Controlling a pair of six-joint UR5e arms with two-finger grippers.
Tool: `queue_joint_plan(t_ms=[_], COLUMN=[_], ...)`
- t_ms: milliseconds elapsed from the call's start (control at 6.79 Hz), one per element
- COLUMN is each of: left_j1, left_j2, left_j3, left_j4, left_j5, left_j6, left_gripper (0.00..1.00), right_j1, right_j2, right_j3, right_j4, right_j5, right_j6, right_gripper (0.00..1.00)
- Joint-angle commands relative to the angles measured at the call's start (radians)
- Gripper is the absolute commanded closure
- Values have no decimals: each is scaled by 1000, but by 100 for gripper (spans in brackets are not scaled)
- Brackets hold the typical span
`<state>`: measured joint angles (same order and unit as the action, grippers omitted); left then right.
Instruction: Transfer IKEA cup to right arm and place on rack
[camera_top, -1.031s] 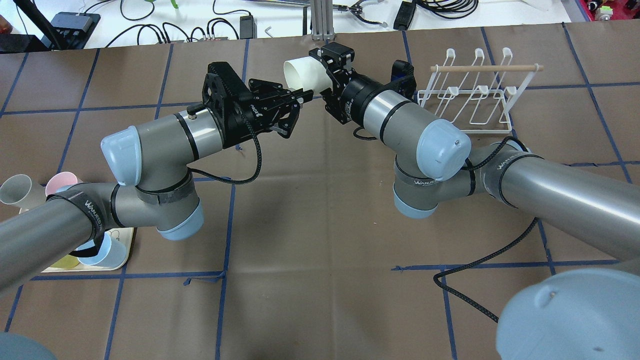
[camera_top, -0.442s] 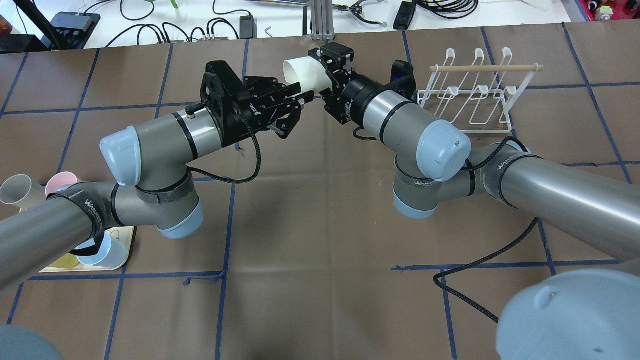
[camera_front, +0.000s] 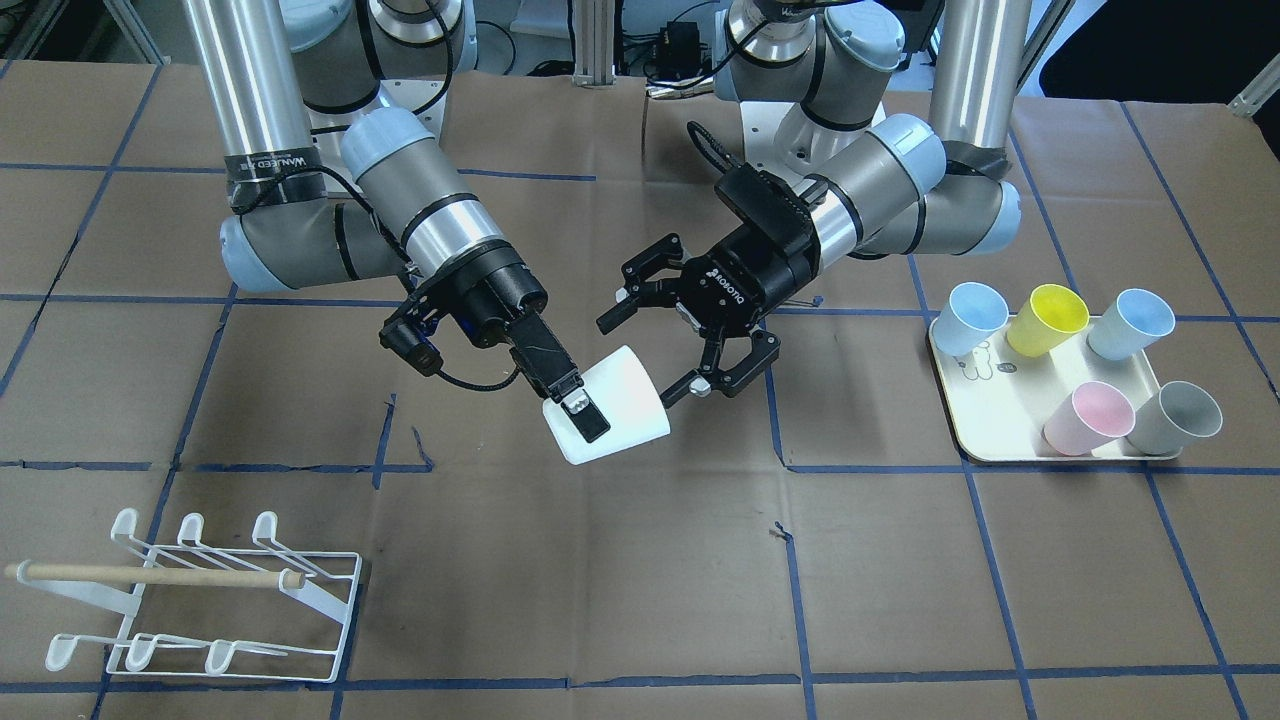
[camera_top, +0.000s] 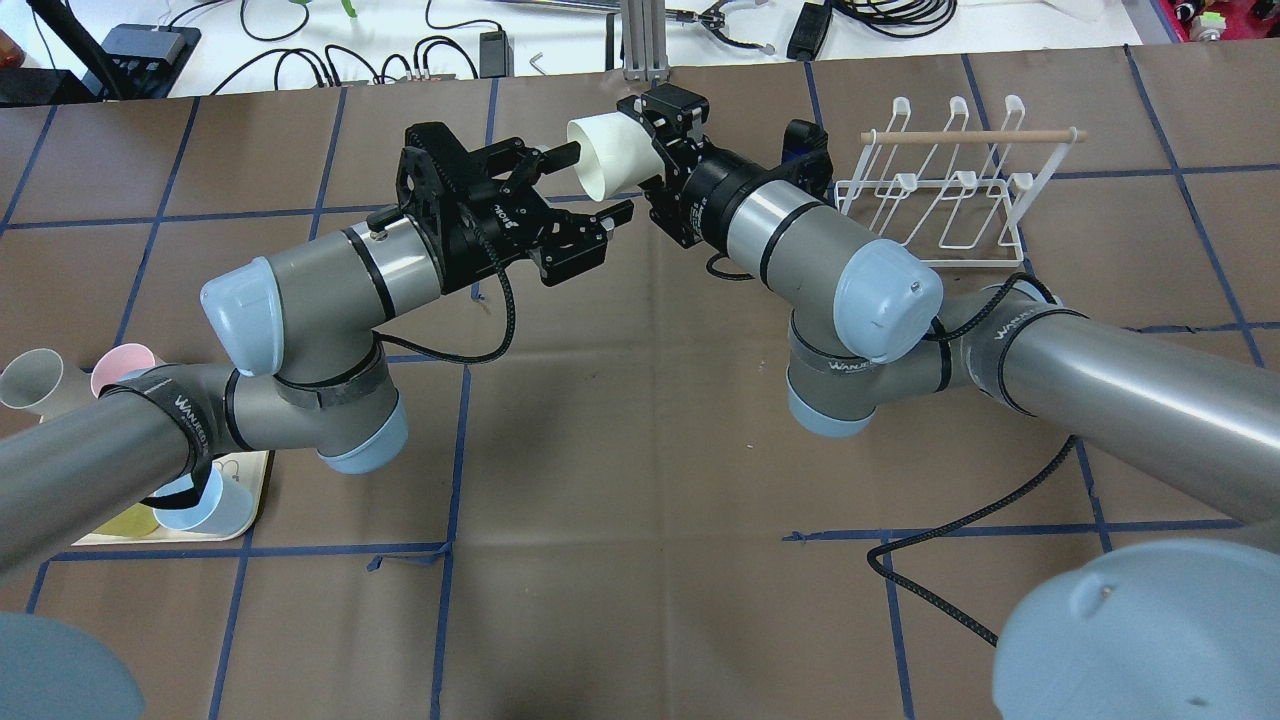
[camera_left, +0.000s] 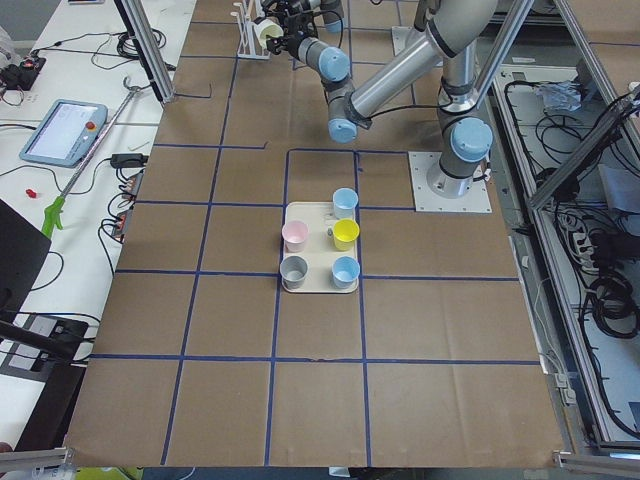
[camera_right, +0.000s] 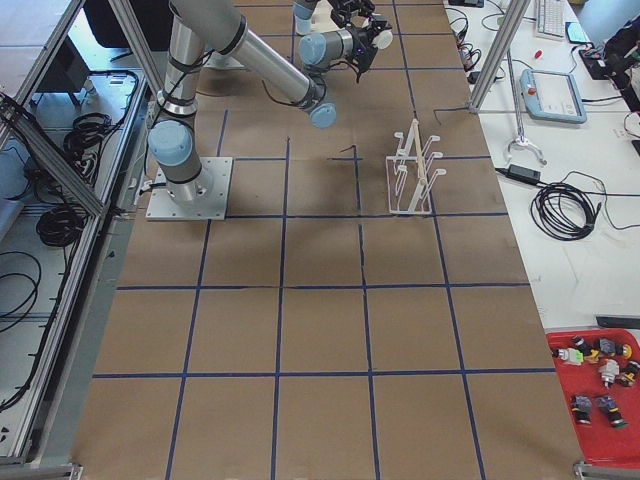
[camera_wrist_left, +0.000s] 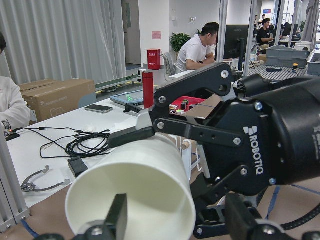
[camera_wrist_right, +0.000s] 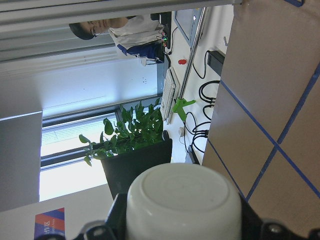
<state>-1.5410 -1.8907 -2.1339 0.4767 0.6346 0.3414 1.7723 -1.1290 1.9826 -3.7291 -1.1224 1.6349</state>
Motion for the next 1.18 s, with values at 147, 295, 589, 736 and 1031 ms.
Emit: queue_joint_plan(t_ms=[147, 295, 589, 736, 1031], left_j1=[135, 195, 203, 199, 187], left_j2=[19, 24, 18, 25, -4], left_j3=[-39, -34, 9, 110, 292], left_j4=[20, 19, -53, -205, -535], left_j5=[-63, -88, 30, 171, 352], left_j6=[-19, -21, -34, -35, -33], left_gripper=[1, 1, 2, 1, 1], right_j1=[-11, -31, -137, -151, -206], right_j2=[-2, 1, -8, -11, -12], right_j3=[-22, -36, -44, -44, -44], right_j4=[6, 12, 12, 14, 14], right_j5=[-4, -4, -5, -19, -98], right_j6=[-7, -12, -114, -306, -749], right_gripper=[55, 58, 65, 70, 86])
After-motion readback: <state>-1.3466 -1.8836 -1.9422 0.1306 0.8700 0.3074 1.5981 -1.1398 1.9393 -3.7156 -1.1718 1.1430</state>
